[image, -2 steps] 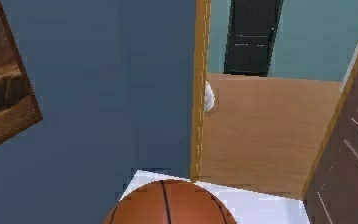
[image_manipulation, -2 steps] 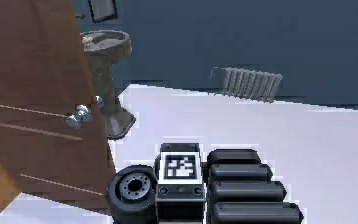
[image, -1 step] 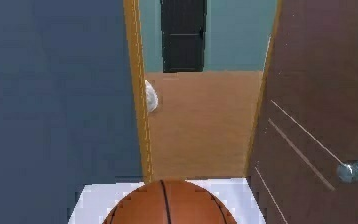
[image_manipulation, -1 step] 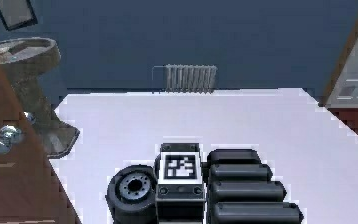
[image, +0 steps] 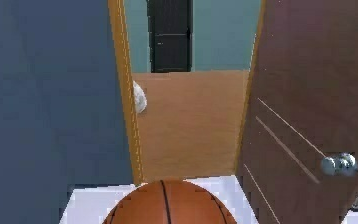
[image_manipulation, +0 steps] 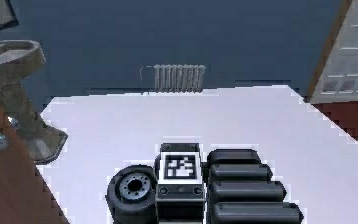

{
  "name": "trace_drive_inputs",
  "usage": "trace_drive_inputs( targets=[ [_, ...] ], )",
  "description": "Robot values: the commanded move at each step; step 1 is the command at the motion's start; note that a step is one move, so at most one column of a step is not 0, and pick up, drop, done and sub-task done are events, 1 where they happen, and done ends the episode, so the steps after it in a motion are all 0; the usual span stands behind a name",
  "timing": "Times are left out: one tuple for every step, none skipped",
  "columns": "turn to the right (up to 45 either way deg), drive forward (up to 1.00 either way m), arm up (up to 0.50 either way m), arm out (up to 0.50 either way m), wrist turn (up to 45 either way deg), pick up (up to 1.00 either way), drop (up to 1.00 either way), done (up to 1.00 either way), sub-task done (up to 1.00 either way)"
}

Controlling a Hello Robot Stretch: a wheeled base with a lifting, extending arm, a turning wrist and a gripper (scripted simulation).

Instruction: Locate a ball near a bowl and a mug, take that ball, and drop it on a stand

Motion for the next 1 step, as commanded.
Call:
trace_drive_inputs(
  targets=[
    [0.0,1.00,0.00,0.00,0.0,0.00,0.00,0.00,0.00]
  ],
)
